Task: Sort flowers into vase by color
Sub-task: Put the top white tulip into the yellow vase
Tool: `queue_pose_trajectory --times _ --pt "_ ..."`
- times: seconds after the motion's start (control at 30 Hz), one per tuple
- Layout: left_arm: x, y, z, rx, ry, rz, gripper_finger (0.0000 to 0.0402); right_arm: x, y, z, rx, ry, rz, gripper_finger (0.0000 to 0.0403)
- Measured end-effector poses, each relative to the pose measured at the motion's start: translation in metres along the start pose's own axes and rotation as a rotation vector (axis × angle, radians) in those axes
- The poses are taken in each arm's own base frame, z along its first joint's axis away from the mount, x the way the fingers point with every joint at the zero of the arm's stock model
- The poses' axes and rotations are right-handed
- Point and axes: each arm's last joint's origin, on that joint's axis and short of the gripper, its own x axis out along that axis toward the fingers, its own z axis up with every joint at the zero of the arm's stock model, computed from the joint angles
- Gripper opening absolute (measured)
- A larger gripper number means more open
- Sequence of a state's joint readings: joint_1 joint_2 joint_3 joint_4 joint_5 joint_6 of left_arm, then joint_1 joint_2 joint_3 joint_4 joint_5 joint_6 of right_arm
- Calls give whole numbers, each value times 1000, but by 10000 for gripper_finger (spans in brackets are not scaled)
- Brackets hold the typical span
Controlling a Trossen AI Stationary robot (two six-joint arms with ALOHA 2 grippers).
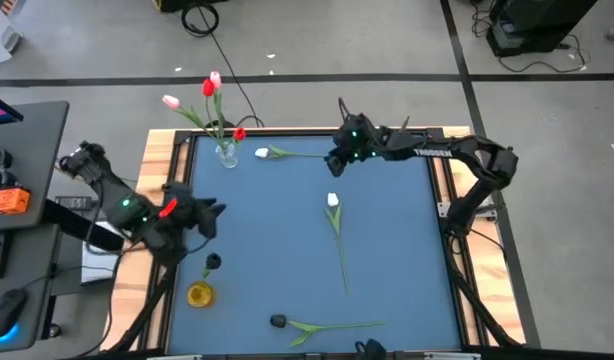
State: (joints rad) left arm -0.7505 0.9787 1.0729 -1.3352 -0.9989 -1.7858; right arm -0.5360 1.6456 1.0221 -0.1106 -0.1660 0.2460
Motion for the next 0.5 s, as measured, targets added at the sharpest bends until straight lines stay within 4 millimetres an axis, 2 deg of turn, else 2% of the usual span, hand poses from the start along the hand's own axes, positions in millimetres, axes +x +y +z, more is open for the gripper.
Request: queue_pose_trajectory --times 0.13,0.27,0.5 --pt "18 -12 11 4 -1 22 204 12 -15 12 -65 49 -9 153" --pt "36 -24 25 0 12 -3 204 38 -23 20 -114 113 46 153" --pt "47 -28 38 -66 8 -28 204 86 -30 52 -239 258 31 153"
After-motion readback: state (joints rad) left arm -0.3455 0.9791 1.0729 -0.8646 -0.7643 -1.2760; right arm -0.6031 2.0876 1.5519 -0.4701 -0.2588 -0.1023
